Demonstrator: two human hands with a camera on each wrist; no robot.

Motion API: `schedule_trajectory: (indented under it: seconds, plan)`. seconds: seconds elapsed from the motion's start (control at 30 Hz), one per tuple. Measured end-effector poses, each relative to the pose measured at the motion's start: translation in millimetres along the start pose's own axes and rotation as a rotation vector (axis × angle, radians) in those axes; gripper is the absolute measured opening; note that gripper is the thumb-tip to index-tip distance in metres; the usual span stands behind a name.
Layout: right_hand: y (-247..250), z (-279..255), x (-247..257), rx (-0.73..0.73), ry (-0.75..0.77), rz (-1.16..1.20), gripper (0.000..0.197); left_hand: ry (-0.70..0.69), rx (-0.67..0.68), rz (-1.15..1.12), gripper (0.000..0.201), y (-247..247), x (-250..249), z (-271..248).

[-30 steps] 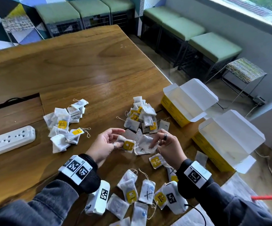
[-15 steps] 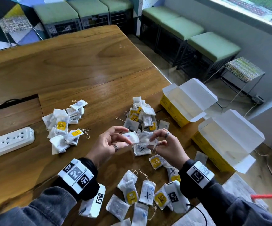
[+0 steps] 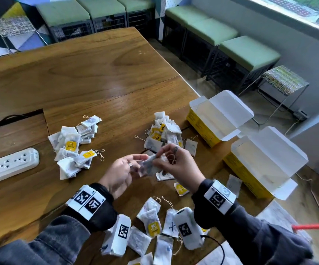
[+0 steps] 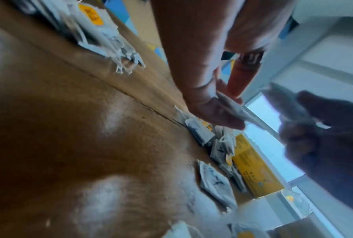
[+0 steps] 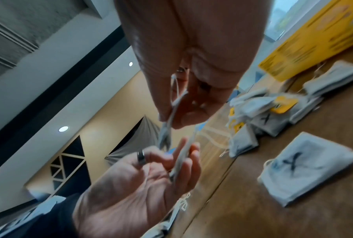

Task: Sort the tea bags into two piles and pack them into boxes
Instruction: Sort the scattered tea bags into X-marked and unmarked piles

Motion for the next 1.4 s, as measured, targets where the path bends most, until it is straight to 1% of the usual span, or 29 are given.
schedule_trajectory:
  seconds: [0.03, 0.07, 0.1, 0.17, 0.23, 0.27, 0.3, 0.37, 0.4, 0.43, 0.53, 0.6, 0.67, 0.7, 0.73, 0.77, 0.8, 0.83, 0.87, 0.93, 0.97, 1.0, 1.03, 1.1, 1.13, 1.2, 1.27, 1.33, 1.4]
  plan:
    - [-8, 2, -1, 0.002, 0.001, -0.077, 0.020, 0.070, 0.056, -0.128, 0.023, -1, -1, -3]
    - [-14, 4, -1, 0.016, 0.003, -0.159, 0.023, 0.095, 0.085, -0.191, 0.021, 1, -1, -4]
    - [-18, 7, -2, 0.041, 0.015, -0.227, 0.025, 0.082, 0.083, -0.172, 0.021, 3, -1, -5]
    - [-21, 13, -2, 0.086, 0.059, -0.301, 0.028, -0.008, -0.011, -0.004, 0.016, 10, 1, -2]
    - [-13, 20, -7, 0.085, 0.065, -0.343, 0.028, -0.071, -0.122, 0.113, 0.018, 22, 3, 5]
    - [-8, 24, -12, 0.099, 0.060, -0.415, 0.029, -0.095, -0.169, 0.145, 0.020, 30, 3, 10]
    - [-3, 27, -19, 0.149, 0.050, -0.535, 0.032, -0.135, -0.215, 0.178, 0.022, 39, 1, 14]
    - [5, 30, -39, 0.297, 0.024, -0.790, 0.040, -0.252, -0.332, 0.275, 0.026, 62, -4, 25]
    - [8, 31, -47, 0.339, 0.014, -0.869, 0.041, -0.314, -0.392, 0.339, 0.027, 74, -9, 28]
    - [9, 31, -53, 0.343, 0.015, -0.909, 0.041, -0.369, -0.446, 0.395, 0.026, 85, -15, 31]
    - [11, 32, -59, 0.315, 0.037, -0.940, 0.027, -0.453, -0.567, 0.503, 0.026, 115, -31, 38]
    - [15, 32, -56, 0.298, 0.035, -0.936, 0.018, -0.491, -0.601, 0.599, 0.026, 127, -38, 39]
    - [26, 36, -52, 0.165, -0.020, -0.851, 0.013, -0.515, -0.611, 0.840, 0.037, 134, -42, 39]
    - [35, 40, -49, 0.070, -0.061, -0.805, 0.016, -0.504, -0.602, 1.014, 0.046, 136, -43, 39]
    - [44, 45, -47, -0.016, -0.090, -0.780, 0.024, -0.467, -0.582, 1.203, 0.055, 135, -43, 37]
    - [53, 50, -46, -0.077, -0.101, -0.782, 0.032, -0.418, -0.561, 1.374, 0.062, 134, -43, 34]
    - [62, 54, -45, -0.102, -0.109, -0.806, 0.039, -0.372, -0.556, 1.507, 0.066, 132, -43, 31]
    - [68, 57, -45, -0.112, -0.111, -0.837, 0.044, -0.351, -0.567, 1.585, 0.067, 128, -43, 27]
    - [73, 58, -45, -0.124, -0.109, -0.855, 0.046, -0.365, -0.589, 1.640, 0.065, 123, -42, 24]
    - [77, 52, -44, -0.151, -0.099, -0.838, 0.045, -0.471, -0.617, 1.678, 0.059, 109, -40, 17]
    - [77, 47, -45, -0.136, -0.082, -0.834, 0.044, -0.539, -0.601, 1.684, 0.056, 99, -38, 13]
    - [74, 40, -46, -0.074, -0.059, -0.850, 0.043, -0.598, -0.562, 1.681, 0.051, 88, -35, 8]
    - [70, 33, -49, 0.036, -0.034, -0.888, 0.041, -0.638, -0.497, 1.662, 0.046, 78, -30, 5]
    - [58, 17, -57, 0.278, 0.038, -0.974, 0.038, -0.614, -0.298, 1.559, 0.038, 57, -16, -4]
    - [53, 10, -62, 0.347, 0.052, -0.996, 0.040, -0.560, -0.189, 1.503, 0.036, 48, -7, -9]
    - [48, 0, -67, 0.354, 0.033, -0.986, 0.045, -0.455, -0.012, 1.422, 0.034, 31, 12, -18]
    - [45, -2, -67, 0.323, 0.020, -0.965, 0.037, -0.424, 0.092, 1.406, 0.037, 15, 30, -24]
    - [44, -4, -64, 0.320, -0.006, -0.971, 0.025, -0.439, 0.111, 1.384, 0.040, 2, 45, -28]
    - [44, -7, -60, 0.308, 0.040, -0.986, 0.014, -0.437, 0.105, 1.335, 0.040, -4, 55, -28]
Point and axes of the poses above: each hand's wrist, its own z-axis towards the middle knuckle, its own y-axis out of the back of the hand, x = y × z, the point moved 2 cm from there along z, towards the middle knuckle, and after that the axes turned 12 degrees about -x, right-handed, at the moved point
